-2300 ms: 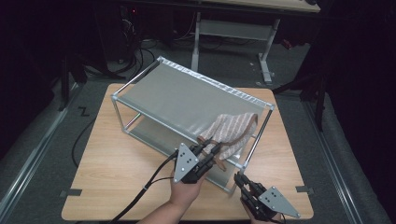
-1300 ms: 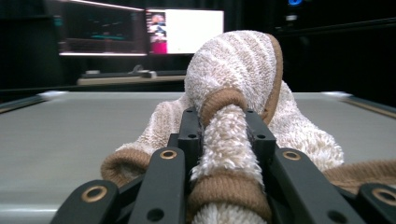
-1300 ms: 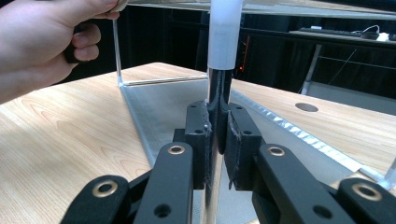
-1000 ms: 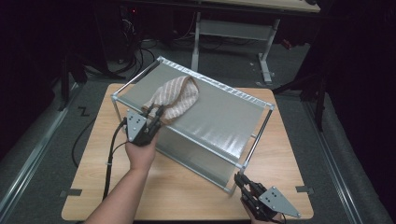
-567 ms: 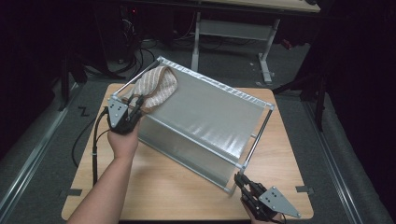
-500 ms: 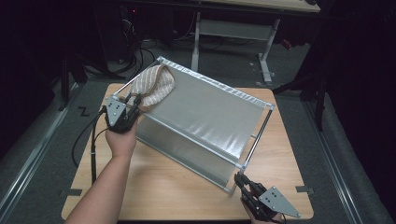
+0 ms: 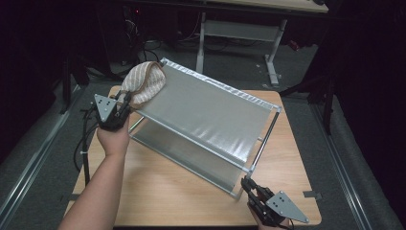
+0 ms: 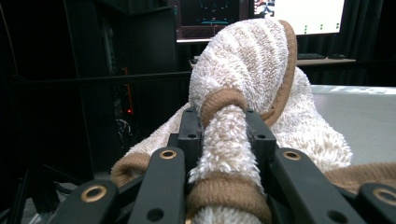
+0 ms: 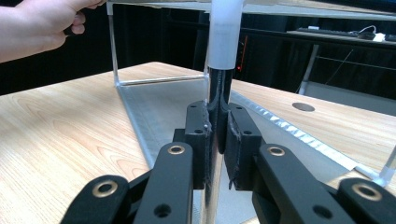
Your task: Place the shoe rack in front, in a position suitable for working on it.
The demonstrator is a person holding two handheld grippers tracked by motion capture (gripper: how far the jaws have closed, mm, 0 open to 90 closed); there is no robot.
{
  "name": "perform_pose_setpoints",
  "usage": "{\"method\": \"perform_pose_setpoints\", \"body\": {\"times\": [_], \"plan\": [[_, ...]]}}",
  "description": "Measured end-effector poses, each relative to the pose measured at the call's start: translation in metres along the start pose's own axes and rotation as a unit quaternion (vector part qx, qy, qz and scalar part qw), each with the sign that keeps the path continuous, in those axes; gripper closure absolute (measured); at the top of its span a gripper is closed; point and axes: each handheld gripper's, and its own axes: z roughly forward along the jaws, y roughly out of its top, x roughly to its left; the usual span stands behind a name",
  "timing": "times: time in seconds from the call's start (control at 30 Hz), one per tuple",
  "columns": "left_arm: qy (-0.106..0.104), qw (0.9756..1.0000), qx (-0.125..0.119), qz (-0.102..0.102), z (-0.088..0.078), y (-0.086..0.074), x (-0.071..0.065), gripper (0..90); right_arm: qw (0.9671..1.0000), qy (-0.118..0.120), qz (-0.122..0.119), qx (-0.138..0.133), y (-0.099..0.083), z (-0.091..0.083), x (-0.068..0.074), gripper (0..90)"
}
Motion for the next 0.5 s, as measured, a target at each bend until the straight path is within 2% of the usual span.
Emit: {"method": "perform_pose_setpoints", "body": {"times": [0.07,0.2,0.3,0.4,0.5], "plan": [[-0.013,0.9998,0.0,-0.017,-0.002,0.0,-0.002,73.4,1.0,-0.001,0.001,0.0,0.0,0.0,0.0,81.2],[-0.038,0.9991,-0.007,-0.018,-0.011,-0.003,-0.017,73.5,1.0,-0.006,0.004,0.0,0.0,-0.001,-0.001,81.2],[-0.062,0.9976,-0.015,-0.028,-0.019,-0.004,-0.033,73.5,1.0,-0.005,0.004,0.0,0.0,-0.001,-0.002,81.2],[-0.089,0.9955,-0.02,-0.026,-0.029,-0.004,-0.054,73.6,1.0,-0.008,0.005,0.0,0.0,0.0,-0.001,81.2],[-0.125,0.9915,-0.024,-0.027,-0.039,-0.004,-0.081,73.5,1.0,-0.008,0.005,0.0,0.0,0.0,-0.001,81.2]]}}
